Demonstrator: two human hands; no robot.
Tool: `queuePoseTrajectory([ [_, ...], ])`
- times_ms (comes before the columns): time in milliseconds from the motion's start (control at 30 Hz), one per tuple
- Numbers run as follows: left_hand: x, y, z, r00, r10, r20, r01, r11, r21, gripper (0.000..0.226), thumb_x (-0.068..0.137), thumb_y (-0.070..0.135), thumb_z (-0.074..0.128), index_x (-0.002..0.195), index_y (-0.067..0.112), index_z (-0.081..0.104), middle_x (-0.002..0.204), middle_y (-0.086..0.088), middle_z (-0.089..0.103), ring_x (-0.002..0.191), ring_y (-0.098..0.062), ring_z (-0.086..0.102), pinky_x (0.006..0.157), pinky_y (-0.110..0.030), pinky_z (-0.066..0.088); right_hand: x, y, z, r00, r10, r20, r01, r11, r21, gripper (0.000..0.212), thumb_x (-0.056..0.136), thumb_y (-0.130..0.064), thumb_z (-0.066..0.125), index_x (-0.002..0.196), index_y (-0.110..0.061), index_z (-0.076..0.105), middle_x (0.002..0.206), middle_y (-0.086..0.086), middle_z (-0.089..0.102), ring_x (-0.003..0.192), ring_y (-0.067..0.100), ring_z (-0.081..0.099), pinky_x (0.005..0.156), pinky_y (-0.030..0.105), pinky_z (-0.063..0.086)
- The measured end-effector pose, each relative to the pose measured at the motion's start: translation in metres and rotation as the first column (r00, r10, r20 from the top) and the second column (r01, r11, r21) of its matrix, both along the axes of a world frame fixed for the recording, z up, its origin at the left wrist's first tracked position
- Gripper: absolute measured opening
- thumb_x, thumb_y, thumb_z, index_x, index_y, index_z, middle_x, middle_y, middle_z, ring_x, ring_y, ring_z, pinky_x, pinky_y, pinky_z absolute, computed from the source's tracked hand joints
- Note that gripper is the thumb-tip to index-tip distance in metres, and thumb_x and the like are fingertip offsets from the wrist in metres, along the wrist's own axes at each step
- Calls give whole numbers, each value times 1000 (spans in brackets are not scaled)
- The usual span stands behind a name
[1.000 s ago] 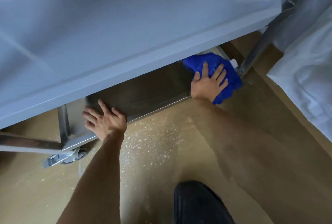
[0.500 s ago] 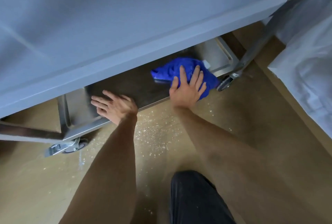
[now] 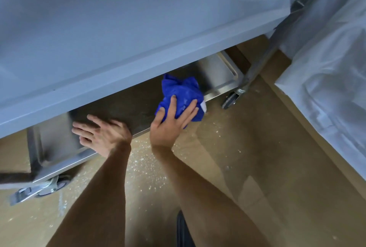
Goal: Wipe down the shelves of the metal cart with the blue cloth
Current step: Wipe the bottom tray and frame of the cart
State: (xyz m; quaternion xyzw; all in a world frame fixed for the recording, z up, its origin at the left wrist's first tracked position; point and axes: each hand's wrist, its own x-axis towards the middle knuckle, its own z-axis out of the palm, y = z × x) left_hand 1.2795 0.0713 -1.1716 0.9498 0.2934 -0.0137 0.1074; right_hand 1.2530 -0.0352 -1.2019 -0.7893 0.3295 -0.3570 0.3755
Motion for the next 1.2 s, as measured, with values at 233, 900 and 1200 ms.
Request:
queuePoseTrajectory([
  [233,2,3,-6,1000,-1,24,1,1000,1,66,97,35,35,154,8,16,159,-29,0,147,-43,-1,116,-53,10,56,-115,10,940,-341,-32,341,921,191,45,89,-28,59,133,-25,63,162,14,22,148,37,17,116,53,24],
  [900,-79,88,75,996,24,88,-13,992,-128,23,91,34,54,107,18,59,100,-8,67,92,-29,66,80,-38,55,-7,-25,37,926,189,-327,-224,972,-72,43,90,-34,64,131,-21,64,128,26,49,119,47,44,98,54,42],
  [1200,-84,165,78,796,497,344,-345,841,-418,25,100,31,38,113,9,36,107,-15,59,83,-32,54,72,-37,40,-2,4,26,804,240,-544,-362,924,-127,75,83,-47,30,155,-22,29,160,25,18,148,40,14,117,51,12],
])
